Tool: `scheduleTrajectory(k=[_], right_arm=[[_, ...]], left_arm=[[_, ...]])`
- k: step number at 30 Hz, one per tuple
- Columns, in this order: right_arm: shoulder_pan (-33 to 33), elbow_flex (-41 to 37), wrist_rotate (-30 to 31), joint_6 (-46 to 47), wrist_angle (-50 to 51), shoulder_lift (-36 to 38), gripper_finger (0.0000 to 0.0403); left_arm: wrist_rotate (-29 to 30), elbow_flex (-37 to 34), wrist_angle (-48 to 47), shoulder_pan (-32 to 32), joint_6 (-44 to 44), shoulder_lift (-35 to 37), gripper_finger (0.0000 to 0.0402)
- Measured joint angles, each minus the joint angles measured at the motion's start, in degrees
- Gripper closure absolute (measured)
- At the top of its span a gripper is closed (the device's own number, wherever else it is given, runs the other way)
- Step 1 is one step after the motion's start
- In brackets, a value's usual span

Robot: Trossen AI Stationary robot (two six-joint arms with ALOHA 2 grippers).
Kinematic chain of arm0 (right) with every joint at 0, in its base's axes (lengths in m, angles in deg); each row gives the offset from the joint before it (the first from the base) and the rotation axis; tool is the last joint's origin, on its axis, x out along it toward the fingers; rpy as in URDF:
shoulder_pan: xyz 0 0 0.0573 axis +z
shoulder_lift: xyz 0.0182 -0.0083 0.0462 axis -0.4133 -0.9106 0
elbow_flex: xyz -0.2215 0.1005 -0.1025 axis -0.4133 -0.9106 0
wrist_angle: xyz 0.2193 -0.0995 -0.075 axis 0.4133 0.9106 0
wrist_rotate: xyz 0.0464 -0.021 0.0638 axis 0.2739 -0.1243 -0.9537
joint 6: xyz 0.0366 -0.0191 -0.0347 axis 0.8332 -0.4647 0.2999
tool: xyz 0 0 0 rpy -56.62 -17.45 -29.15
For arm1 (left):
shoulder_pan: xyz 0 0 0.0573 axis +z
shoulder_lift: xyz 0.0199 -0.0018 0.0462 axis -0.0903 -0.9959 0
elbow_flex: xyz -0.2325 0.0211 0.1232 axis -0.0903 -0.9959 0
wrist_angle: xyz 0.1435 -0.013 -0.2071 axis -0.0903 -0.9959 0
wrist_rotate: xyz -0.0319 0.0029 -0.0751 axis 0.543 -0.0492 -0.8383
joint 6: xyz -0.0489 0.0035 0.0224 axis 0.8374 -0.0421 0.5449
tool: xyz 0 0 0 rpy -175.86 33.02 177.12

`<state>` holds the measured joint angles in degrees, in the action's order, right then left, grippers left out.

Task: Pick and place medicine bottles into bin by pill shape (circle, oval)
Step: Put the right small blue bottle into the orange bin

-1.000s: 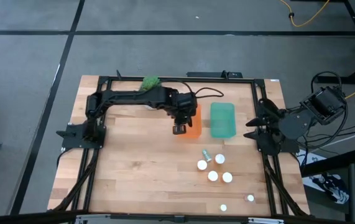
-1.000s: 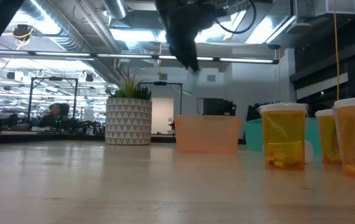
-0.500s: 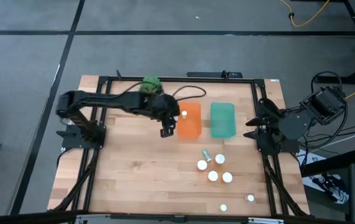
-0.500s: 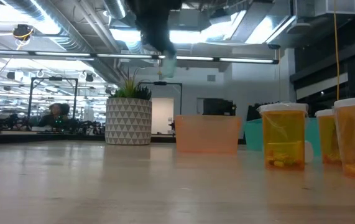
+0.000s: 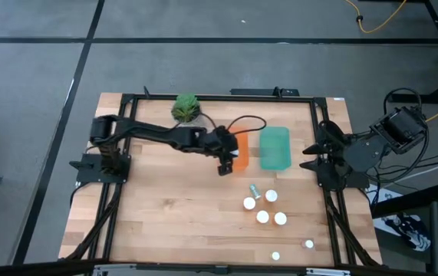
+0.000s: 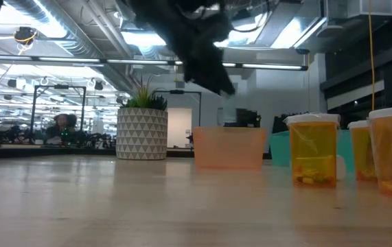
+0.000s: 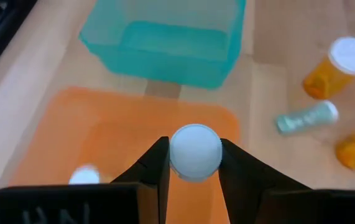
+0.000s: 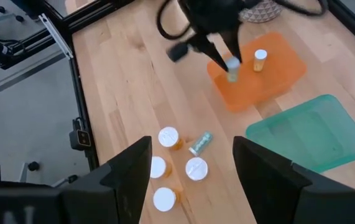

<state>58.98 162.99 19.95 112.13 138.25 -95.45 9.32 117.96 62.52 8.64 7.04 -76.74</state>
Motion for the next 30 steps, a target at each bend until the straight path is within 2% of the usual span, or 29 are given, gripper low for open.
scheduleTrajectory(k=[6,10,22,30], right_arm=[[-0.02,-0.01,0.09,0.13,-0.18,-0.01,0.0176],[-0.02,-0.02,0.04,0.13,-0.26,-0.04,0.0176],[-0.02,-0.02,-0.07,-0.29,-0.24,-0.04,0.0176],[-0.02,-0.02,-0.07,-0.31,-0.21,-0.04,0.0176]], left_arm=[[-0.30,6.54,-0.02,2.39,-3.20,-7.80,0.0307],[-1.93,7.74,-0.24,4.57,-3.18,-11.30,0.0307],[-2.05,7.74,-0.22,7.07,-4.75,-12.30,0.0304],[-4.45,7.74,0.34,6.59,-4.86,-14.68,0.0300]])
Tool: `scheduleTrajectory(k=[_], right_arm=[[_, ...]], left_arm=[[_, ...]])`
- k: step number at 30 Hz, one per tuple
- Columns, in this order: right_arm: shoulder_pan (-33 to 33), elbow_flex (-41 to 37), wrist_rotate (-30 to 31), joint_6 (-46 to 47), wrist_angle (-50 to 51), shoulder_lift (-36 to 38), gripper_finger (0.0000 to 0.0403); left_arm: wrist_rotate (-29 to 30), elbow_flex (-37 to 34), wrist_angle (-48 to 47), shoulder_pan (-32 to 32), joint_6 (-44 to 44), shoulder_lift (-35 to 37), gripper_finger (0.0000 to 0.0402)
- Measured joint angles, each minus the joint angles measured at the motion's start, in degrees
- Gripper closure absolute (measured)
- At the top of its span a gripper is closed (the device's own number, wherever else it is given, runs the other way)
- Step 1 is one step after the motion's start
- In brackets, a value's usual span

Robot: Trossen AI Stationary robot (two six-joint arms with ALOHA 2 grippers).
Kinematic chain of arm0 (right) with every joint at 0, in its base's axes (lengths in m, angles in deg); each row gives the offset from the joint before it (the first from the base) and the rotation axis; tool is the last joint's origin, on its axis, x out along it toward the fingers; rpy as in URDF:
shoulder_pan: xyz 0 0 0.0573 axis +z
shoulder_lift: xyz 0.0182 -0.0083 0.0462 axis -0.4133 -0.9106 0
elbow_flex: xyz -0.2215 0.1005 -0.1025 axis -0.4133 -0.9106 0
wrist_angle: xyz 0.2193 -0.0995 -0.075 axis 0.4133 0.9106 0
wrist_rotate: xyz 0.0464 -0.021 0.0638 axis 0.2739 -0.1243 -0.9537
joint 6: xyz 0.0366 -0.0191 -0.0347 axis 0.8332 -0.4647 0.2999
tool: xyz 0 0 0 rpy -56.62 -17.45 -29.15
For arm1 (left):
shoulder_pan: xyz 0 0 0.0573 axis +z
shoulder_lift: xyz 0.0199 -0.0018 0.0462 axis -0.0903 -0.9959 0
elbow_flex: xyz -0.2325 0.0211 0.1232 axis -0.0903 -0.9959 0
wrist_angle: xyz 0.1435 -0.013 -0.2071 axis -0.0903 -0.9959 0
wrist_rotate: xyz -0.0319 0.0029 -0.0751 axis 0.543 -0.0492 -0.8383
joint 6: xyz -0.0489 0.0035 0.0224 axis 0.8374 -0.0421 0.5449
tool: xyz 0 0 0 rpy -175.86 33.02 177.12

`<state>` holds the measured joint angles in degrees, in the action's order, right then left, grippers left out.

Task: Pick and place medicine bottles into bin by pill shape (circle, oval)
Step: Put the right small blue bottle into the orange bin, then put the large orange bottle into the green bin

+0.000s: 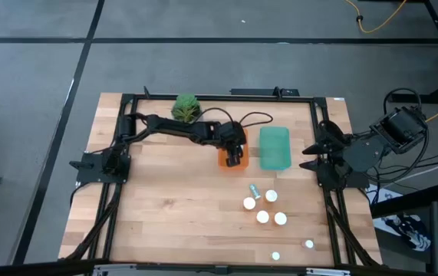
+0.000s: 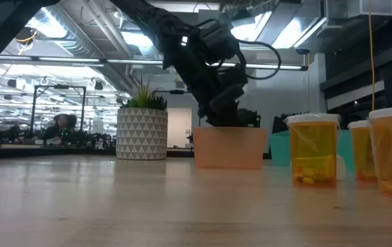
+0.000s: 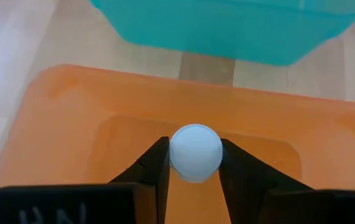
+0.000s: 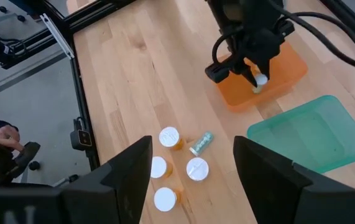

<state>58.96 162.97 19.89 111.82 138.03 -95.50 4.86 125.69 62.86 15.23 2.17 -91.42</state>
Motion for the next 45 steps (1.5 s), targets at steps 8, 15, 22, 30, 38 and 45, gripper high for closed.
scheduleTrajectory(k=[8,15,22,30,38,45], right_arm=[[0.00,0.00,-0.02,0.05,0.00,0.00,0.0176],[0.00,0.00,-0.02,0.07,0.00,0.00,0.0176],[0.00,0.00,-0.08,0.02,0.00,0.00,0.0176],[0.00,0.00,-0.48,0.00,0.02,0.00,0.0176],[0.00,0.00,-0.52,0.00,0.02,0.00,0.0176],[0.00,0.00,-0.60,-0.01,0.03,0.00,0.0176]], left_arm=[[2.07,0.00,2.43,-0.92,0.08,-0.28,0.0299],[2.28,0.00,2.20,-0.86,0.07,-0.28,0.0298],[1.93,0.00,2.24,-0.84,0.05,-0.28,0.0292],[1.86,0.00,2.27,-0.80,0.07,-0.28,0.0243],[1.85,2.60,0.67,-0.84,0.10,-0.28,0.0213],[1.86,12.00,-7.87,-0.86,0.08,-0.22,0.0211]])
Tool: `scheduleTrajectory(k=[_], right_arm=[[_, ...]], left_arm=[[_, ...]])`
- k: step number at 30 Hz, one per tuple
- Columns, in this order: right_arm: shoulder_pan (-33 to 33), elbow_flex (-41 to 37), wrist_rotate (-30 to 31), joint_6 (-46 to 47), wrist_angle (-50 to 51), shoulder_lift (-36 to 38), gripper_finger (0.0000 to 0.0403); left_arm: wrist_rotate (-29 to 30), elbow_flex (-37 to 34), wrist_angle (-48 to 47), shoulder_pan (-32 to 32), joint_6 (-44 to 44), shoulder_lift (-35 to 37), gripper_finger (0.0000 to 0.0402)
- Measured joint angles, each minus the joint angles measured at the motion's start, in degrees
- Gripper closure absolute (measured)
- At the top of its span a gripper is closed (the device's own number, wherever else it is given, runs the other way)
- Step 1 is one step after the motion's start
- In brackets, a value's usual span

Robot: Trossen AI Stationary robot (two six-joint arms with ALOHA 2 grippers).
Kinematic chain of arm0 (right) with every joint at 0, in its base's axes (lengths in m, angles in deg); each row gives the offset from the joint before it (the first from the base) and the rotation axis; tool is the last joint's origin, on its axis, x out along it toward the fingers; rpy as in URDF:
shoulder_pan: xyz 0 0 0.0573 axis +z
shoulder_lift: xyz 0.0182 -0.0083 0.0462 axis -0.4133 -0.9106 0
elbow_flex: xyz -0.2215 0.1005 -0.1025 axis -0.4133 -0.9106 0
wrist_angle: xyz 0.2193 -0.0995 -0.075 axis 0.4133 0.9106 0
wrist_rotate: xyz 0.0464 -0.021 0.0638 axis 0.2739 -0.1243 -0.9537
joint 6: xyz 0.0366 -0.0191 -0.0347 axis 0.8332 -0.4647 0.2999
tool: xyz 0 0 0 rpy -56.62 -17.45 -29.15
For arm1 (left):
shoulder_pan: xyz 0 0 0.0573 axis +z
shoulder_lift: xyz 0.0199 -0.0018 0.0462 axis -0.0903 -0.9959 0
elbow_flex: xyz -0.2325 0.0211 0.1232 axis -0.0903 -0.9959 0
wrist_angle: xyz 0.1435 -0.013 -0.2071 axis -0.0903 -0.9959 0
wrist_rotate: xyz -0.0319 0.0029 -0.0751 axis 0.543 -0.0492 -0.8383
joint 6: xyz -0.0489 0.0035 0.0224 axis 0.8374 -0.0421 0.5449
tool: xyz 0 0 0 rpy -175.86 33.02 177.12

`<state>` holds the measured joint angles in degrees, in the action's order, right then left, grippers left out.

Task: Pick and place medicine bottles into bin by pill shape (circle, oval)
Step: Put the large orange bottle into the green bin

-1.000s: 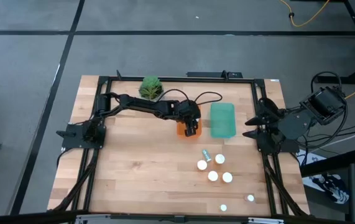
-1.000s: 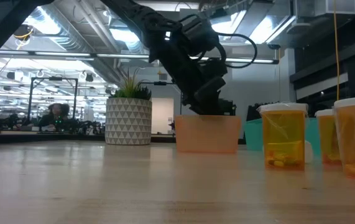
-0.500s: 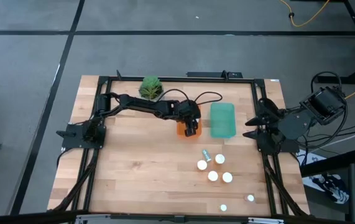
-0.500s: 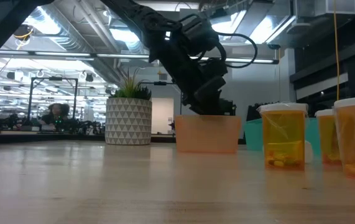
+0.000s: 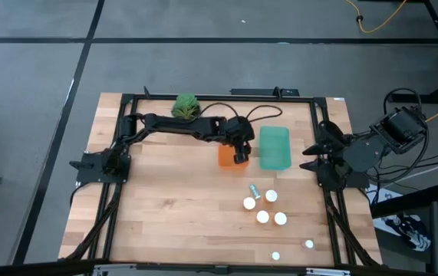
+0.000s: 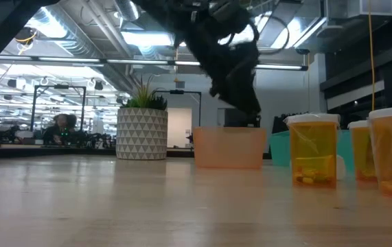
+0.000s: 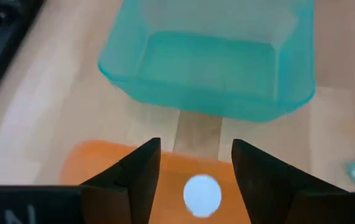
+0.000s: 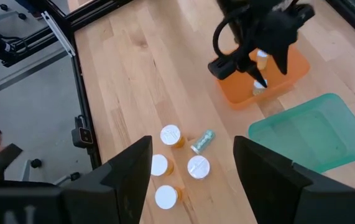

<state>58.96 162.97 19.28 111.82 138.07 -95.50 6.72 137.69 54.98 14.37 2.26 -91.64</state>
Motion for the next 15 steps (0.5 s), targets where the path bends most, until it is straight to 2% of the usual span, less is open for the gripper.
scheduleTrajectory(k=[9,15], right_arm=[[0.00,0.00,-0.04,-0.03,0.02,0.00,0.0176],[0.00,-0.02,-0.02,0.46,0.05,0.00,0.0176]], left_arm=[[-0.24,16.38,-21.75,-3.37,4.66,0.00,0.0214],[-2.64,22.11,-35.82,-7.80,4.67,0.04,0.0214]])
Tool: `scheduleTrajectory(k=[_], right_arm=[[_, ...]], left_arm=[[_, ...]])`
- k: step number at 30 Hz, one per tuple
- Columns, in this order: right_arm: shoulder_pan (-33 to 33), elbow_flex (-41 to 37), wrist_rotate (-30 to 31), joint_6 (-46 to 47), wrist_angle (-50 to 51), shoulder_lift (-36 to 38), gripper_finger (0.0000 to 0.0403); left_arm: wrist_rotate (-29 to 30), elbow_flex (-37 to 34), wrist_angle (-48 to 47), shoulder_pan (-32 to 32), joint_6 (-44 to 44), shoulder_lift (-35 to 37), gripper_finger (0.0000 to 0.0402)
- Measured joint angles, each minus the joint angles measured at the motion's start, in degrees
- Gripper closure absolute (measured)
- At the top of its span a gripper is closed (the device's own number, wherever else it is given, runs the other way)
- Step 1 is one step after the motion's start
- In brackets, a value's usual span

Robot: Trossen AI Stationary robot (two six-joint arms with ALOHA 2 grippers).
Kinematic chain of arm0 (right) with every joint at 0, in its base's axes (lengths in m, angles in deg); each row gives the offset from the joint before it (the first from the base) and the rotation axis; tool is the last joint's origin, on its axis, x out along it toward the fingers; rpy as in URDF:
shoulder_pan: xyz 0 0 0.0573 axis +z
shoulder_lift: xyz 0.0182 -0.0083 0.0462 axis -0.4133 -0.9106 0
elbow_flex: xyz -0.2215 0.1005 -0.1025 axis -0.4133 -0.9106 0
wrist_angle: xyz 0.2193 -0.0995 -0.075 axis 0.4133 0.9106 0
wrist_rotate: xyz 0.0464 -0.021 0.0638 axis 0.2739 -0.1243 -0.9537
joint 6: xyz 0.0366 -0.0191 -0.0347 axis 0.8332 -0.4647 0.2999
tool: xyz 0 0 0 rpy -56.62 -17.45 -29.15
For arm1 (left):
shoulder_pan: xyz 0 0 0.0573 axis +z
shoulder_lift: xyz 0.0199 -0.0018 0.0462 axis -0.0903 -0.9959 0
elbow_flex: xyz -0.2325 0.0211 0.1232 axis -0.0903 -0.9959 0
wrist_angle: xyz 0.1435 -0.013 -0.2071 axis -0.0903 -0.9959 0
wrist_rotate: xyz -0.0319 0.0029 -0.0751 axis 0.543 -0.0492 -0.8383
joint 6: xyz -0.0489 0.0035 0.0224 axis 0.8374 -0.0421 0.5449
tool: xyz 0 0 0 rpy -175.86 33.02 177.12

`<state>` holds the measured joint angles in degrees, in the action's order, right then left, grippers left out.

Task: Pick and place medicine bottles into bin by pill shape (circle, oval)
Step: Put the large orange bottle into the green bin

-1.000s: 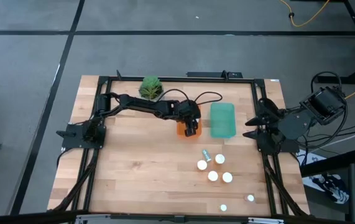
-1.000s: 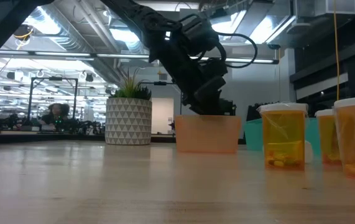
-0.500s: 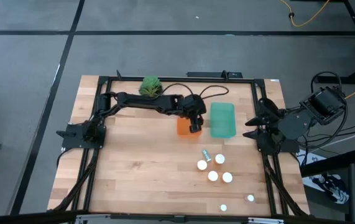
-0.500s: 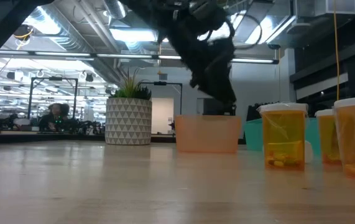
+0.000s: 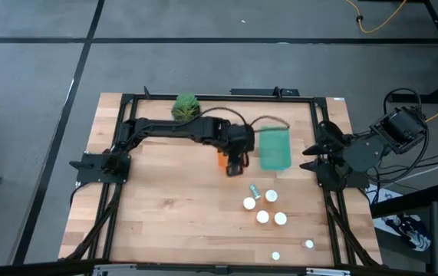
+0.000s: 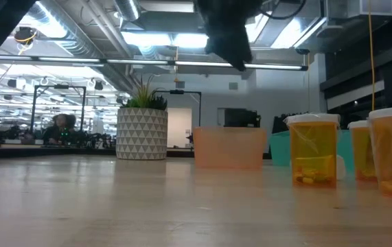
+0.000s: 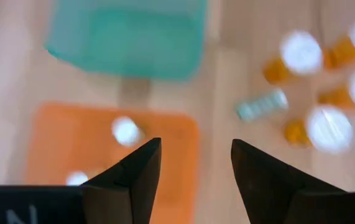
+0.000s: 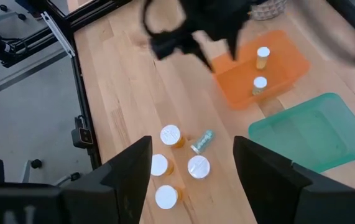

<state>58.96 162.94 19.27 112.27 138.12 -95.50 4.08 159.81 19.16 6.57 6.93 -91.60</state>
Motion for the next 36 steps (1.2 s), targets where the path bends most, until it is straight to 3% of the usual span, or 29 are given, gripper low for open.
scheduleTrajectory(k=[4,9,16,20,29,36], right_arm=[[0.26,-2.25,-2.49,5.10,0.45,0.11,0.0176],[2.03,-10.92,-5.48,8.48,-0.20,0.09,0.0176],[2.16,-26.89,-18.67,9.80,-2.98,-0.02,0.0176],[2.15,-34.95,-21.78,8.25,-7.53,0.00,0.0176],[1.15,-50.98,-18.44,-2.11,-29.51,0.04,0.0176],[0.09,-57.77,-19.03,-0.36,-39.40,0.04,0.0176]], left_arm=[[-0.59,0.77,-6.44,-2.93,1.75,0.00,0.0214],[-2.50,0.75,-8.63,-6.25,6.66,0.33,0.0214],[-2.23,0.75,-11.29,-9.77,10.72,2.04,0.0214],[2.83,0.74,-15.86,-11.04,15.01,5.81,0.0214],[13.86,0.77,-22.34,-14.31,15.88,15.89,0.0215],[23.05,0.77,-30.88,-15.91,15.38,23.64,0.0215]])
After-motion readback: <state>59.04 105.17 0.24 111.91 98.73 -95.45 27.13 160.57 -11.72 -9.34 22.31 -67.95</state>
